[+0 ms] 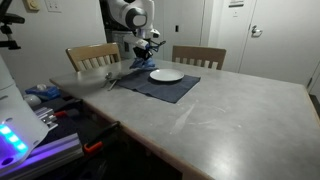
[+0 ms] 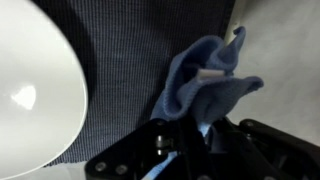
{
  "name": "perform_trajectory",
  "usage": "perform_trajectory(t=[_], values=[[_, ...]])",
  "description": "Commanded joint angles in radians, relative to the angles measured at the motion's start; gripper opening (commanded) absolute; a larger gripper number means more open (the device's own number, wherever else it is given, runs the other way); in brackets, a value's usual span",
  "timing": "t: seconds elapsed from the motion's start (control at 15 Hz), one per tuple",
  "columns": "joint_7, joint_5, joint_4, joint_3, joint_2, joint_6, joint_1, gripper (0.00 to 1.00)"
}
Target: Use the blue cloth to wipe the plate
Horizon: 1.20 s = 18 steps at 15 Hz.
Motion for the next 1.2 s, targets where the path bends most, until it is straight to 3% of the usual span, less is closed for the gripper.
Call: perform_trajectory(t=[0.0, 0.4, 0.67, 0.73, 0.8, 1.13], values=[[0.064, -0.012, -0.037, -0.004, 0.018, 0.101, 0.026, 0.03], [0.239, -0.073, -0.028, -0.072, 0.090, 0.254, 0.113, 0.03], [0.304, -0.156, -0.035, -0.133, 0.101, 0.269, 0.171, 0.03], [0.310, -0.177, -0.038, -0.145, 0.095, 0.267, 0.184, 0.35], [0.313, -0.194, -0.040, -0.152, 0.089, 0.266, 0.189, 0.37], [0.301, -0.232, -0.061, -0.145, 0.047, 0.268, 0.177, 0.71]])
